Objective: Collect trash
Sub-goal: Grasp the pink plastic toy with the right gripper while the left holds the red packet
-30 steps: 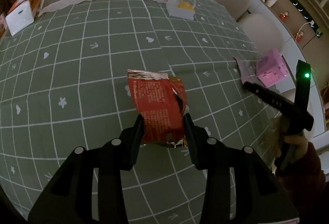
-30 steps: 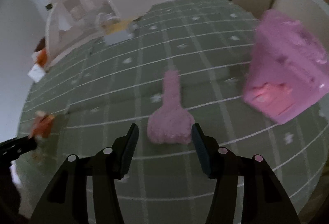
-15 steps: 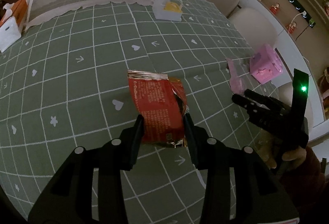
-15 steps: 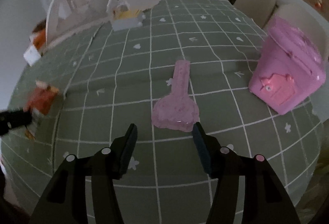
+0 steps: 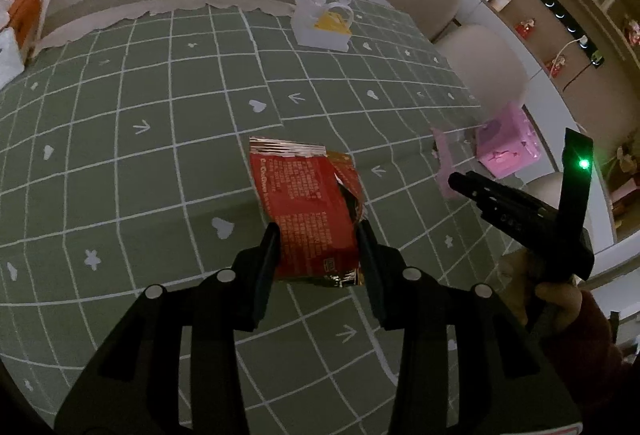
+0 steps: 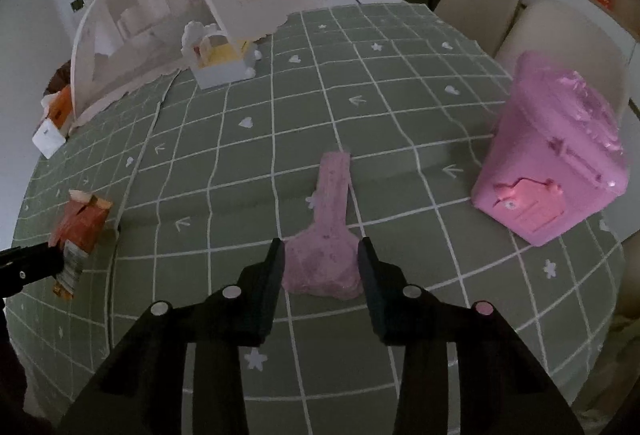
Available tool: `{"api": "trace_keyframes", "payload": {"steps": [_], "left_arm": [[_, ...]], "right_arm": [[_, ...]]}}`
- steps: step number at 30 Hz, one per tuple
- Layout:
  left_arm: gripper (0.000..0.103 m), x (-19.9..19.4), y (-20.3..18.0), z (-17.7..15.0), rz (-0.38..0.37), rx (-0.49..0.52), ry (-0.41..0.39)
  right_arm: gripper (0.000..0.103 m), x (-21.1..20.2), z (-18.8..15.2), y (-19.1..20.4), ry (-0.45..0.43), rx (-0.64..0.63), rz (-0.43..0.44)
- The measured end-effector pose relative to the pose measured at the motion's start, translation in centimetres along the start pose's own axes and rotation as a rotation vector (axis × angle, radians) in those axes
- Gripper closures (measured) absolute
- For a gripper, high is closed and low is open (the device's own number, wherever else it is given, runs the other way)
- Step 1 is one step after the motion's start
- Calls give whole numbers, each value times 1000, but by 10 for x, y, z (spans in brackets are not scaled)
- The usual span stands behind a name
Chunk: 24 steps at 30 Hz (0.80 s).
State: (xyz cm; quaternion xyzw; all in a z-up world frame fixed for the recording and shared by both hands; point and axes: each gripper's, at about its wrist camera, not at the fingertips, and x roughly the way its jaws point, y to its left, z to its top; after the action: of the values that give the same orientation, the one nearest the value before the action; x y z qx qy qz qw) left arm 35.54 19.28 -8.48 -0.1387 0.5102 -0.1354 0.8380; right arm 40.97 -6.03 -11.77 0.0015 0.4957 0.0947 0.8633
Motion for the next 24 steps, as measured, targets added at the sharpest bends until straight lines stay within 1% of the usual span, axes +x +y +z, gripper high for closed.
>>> {"api": "trace_keyframes", "payload": {"steps": [2, 3, 4, 9, 12, 14, 17, 19, 24], "left_arm": [[66, 0, -1, 0, -10, -1, -2], [66, 0, -2, -1, -13, -3, -3], [66, 0, -3, -3, -15, -8, -4], [66, -7, -13, -6, -34, -10, -19], [66, -10, -19, -6, -39, -26, -28], [66, -13, -21, -7, -39, -39, -33], [66, -20, -24, -15, -18, -23, -37], [66, -23, -21, -21, -3, -20, -29], [66, -32, -1, -31, 41, -48, -28]], "right_arm": [[67, -15, -2, 4, -25, -16, -20], [76, -21, -4, 5, -33, -19, -24], [100, -29, -7, 4, -39, -21, -25], [100, -71, -16, 0, -76, -17, -16], [100, -78, -25, -3, -44, -19, 37], [100, -82, -32, -6, -65, -10, 52], [100, -74, -38, -16, -79, 9, 121], [99, -61, -38, -19, -78, 15, 99], [99, -34, -31, -11, -102, -42, 86]]}}
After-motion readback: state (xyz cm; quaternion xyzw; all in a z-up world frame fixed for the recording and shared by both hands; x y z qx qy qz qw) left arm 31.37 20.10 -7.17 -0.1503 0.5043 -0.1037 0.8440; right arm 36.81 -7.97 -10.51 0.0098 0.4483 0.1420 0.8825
